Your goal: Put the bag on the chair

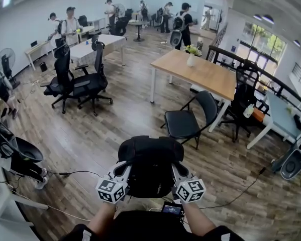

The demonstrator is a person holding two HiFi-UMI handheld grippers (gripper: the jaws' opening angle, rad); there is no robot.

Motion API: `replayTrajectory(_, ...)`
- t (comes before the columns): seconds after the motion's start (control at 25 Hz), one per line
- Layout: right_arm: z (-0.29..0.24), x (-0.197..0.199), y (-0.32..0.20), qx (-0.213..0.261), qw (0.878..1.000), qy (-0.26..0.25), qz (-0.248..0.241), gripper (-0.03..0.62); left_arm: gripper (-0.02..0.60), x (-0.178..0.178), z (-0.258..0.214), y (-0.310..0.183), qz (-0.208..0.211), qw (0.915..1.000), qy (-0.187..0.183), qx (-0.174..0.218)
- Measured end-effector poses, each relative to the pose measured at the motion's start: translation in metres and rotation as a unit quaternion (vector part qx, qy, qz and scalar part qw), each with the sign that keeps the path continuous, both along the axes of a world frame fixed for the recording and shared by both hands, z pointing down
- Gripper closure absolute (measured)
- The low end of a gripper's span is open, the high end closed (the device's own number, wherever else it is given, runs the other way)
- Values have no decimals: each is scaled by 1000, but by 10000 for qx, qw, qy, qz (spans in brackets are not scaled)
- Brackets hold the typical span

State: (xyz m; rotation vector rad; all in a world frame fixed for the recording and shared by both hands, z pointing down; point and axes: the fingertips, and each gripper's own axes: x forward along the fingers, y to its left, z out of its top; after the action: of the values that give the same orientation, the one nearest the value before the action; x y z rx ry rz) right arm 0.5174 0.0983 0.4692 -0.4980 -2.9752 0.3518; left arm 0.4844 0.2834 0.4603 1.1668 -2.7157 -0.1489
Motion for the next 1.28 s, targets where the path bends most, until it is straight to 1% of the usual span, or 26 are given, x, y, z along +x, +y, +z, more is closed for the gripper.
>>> replayTrajectory(0.2, 2, -32, -4, -54, 10000, 19, -22, 560, 563, -32, 0, -3, 10, 10000, -33, 27)
replayTrajectory(0.32, 5, -58, -7, -107, 9999, -4, -14, 560, 563, -58, 1, -6, 46, 10000, -71, 8)
replayTrajectory(0.72, 1, -184, -9, -42, 10000, -43, 16, 560, 563, -187, 0, -10, 100, 10000, -2, -7)
replayTrajectory(0.96, -10, -256, -10, -139, 9998, -119, 54, 560, 563, -263, -11, -10, 225, 9997, -97, 43)
replayTrajectory(1.12, -13, -298, -13, -112, 9997, -189, 110, 560, 563, -307, -15, -13, 303, 9994, -179, 69)
replayTrajectory(1.28, -13, -335, -19, -119, 9997, -173, 129, 560, 563, -343, -18, -19, 330, 9992, -192, 99)
